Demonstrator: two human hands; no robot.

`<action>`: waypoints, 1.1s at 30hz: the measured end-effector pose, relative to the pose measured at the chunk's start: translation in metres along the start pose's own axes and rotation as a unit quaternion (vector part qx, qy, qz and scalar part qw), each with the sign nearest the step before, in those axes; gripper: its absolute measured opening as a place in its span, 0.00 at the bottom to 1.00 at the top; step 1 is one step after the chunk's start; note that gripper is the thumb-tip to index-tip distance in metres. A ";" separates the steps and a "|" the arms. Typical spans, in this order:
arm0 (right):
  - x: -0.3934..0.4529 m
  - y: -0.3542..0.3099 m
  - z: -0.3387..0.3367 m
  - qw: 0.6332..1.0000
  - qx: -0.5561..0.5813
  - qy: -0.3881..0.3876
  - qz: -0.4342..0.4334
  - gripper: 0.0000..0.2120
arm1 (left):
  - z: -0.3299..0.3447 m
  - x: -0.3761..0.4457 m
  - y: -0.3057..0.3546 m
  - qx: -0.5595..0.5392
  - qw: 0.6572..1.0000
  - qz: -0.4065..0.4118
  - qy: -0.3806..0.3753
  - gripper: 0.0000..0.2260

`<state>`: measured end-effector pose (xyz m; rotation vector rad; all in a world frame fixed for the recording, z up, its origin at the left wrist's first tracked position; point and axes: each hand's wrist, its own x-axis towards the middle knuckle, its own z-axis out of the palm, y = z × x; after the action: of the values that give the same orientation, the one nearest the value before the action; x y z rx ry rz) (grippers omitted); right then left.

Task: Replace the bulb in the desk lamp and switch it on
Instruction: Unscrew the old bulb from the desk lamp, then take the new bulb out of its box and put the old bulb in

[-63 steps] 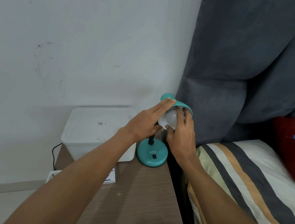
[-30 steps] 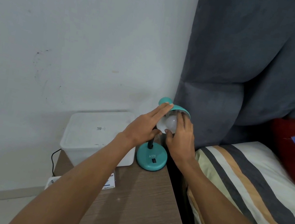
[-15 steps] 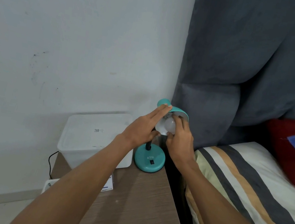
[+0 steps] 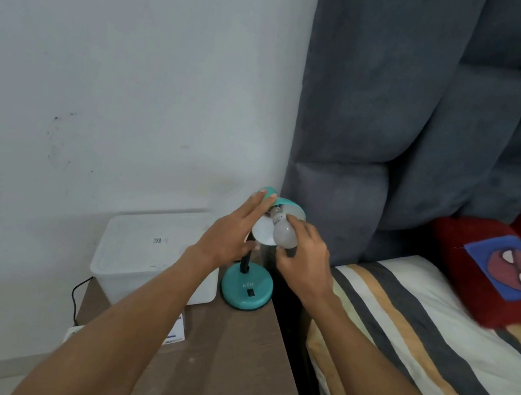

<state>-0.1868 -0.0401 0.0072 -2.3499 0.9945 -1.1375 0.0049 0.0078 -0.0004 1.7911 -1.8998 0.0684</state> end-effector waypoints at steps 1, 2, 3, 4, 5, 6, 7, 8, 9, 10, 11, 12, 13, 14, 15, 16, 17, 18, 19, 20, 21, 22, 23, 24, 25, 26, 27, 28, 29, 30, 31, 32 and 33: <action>-0.003 -0.002 -0.005 1.000 0.001 0.001 -0.002 0.28 | -0.003 -0.004 0.002 -0.002 1.000 -0.009 0.005 0.50; -0.006 -0.003 -0.010 1.000 0.003 0.003 -0.005 0.28 | -0.006 -0.010 0.004 -0.005 1.000 -0.021 0.011 0.49; -0.009 -0.005 -0.014 1.000 0.007 0.004 -0.009 0.27 | -0.010 -0.018 0.006 -0.007 0.999 -0.037 0.016 0.48; -0.014 -0.006 -0.017 1.000 0.008 0.005 -0.013 0.27 | -0.013 -0.027 0.008 -0.007 0.998 -0.056 0.022 0.47; -0.018 -0.008 -0.020 1.000 0.009 0.005 -0.016 0.27 | -0.015 -0.037 0.010 -0.007 0.997 -0.075 0.028 0.46; -0.024 -0.011 -0.021 1.000 0.010 0.004 -0.020 0.27 | -0.017 -0.049 0.011 -0.008 0.995 -0.092 0.038 0.44; -0.029 -0.013 -0.021 1.000 0.011 0.000 -0.023 0.27 | -0.018 -0.062 0.012 -0.012 0.993 -0.105 0.049 0.43; -0.035 -0.015 -0.020 1.000 0.011 -0.005 -0.025 0.27 | -0.018 -0.076 0.012 -0.015 0.991 -0.118 0.061 0.41; -0.042 -0.017 -0.017 0.999 0.009 -0.013 -0.028 0.27 | -0.017 -0.091 0.011 -0.019 0.989 -0.132 0.070 0.39; -0.049 -0.019 -0.014 0.999 0.006 -0.023 -0.029 0.27 | -0.017 -0.106 0.010 -0.022 0.986 -0.147 0.077 0.38; -0.056 -0.020 -0.009 0.999 0.003 -0.036 -0.028 0.27 | -0.015 -0.122 0.008 -0.024 0.983 -0.163 0.083 0.37; -0.064 -0.021 -0.004 0.999 0.004 -0.049 -0.022 0.28 | -0.013 -0.137 0.006 -0.026 0.979 -0.179 0.089 0.37; -0.071 -0.022 0.001 0.998 0.005 -0.062 -0.017 0.28 | -0.010 -0.152 0.003 -0.031 0.975 -0.198 0.094 0.36; -0.078 -0.022 0.007 0.997 0.005 -0.076 -0.013 0.28 | -0.008 -0.166 0.001 -0.038 0.970 -0.221 0.098 0.37; -0.085 -0.022 0.014 0.996 -0.002 -0.092 -0.006 0.28 | -0.004 -0.179 -0.002 -0.044 0.964 -0.241 0.104 0.37; -0.091 -0.022 0.021 0.994 -0.010 -0.110 0.003 0.28 | -0.001 -0.190 -0.004 -0.048 0.959 -0.258 0.109 0.37; -0.097 -0.022 0.026 0.991 -0.018 -0.130 0.016 0.27 | 0.004 -0.200 -0.007 -0.051 0.955 -0.269 0.113 0.37; -0.103 -0.021 0.033 0.988 -0.025 -0.148 0.026 0.27 | 0.008 -0.208 -0.010 -0.052 0.953 -0.277 0.115 0.38; -0.109 -0.020 0.040 0.985 -0.030 -0.165 0.036 0.27 | 0.012 -0.215 -0.014 -0.055 0.950 -0.282 0.120 0.38; -0.114 -0.016 0.047 0.983 -0.031 -0.178 0.041 0.27 | 0.016 -0.220 -0.016 -0.061 0.948 -0.288 0.123 0.38; -0.120 -0.013 0.054 0.980 -0.032 -0.192 0.048 0.27 | 0.019 -0.223 -0.018 -0.070 0.946 -0.292 0.126 0.38; -0.124 -0.010 0.061 0.978 -0.030 -0.199 0.051 0.26 | 0.021 -0.225 -0.021 -0.081 0.943 -0.297 0.127 0.39; -0.128 -0.007 0.068 0.977 -0.033 -0.201 0.058 0.23 | 0.023 -0.226 -0.023 -0.093 0.941 -0.301 0.124 0.39; -0.130 -0.005 0.075 0.977 -0.033 -0.201 0.070 0.17 | 0.024 -0.226 -0.024 -0.106 0.938 -0.307 0.120 0.40; -0.132 -0.004 0.081 0.974 -0.028 -0.204 0.091 0.12 | 0.026 -0.226 -0.026 -0.119 0.935 -0.312 0.118 0.40; -0.133 -0.003 0.087 0.972 -0.020 -0.210 0.105 0.13 | 0.028 -0.226 -0.028 -0.128 0.933 -0.316 0.117 0.40; -0.134 -0.003 0.091 0.966 -0.021 -0.229 0.116 0.16 | 0.030 -0.225 -0.030 -0.134 0.931 -0.318 0.116 0.40; -0.136 -0.001 0.096 0.960 -0.028 -0.249 0.122 0.17 | 0.033 -0.225 -0.032 -0.134 0.931 -0.320 0.116 0.40; -0.138 -0.001 0.099 0.957 -0.041 -0.259 0.123 0.15 | 0.036 -0.225 -0.034 -0.133 0.931 -0.320 0.117 0.39; -0.141 0.002 0.104 0.956 -0.049 -0.265 0.116 0.14 | 0.038 -0.225 -0.036 -0.133 0.930 -0.322 0.119 0.38; -0.144 0.003 0.107 0.955 -0.054 -0.270 0.112 0.16 | 0.040 -0.225 -0.037 -0.135 0.928 -0.324 0.123 0.37; -0.146 0.004 0.109 0.956 -0.046 -0.268 0.109 0.18 | 0.041 -0.225 -0.038 -0.138 0.926 -0.326 0.128 0.37; -0.146 0.003 0.111 0.956 -0.042 -0.267 0.118 0.20 | 0.042 -0.225 -0.039 -0.141 0.925 -0.328 0.132 0.37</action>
<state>-0.1643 0.0638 -0.1422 -2.3289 1.0870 -0.3418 0.0250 0.1928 -0.1388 1.9967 -0.9975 -0.1847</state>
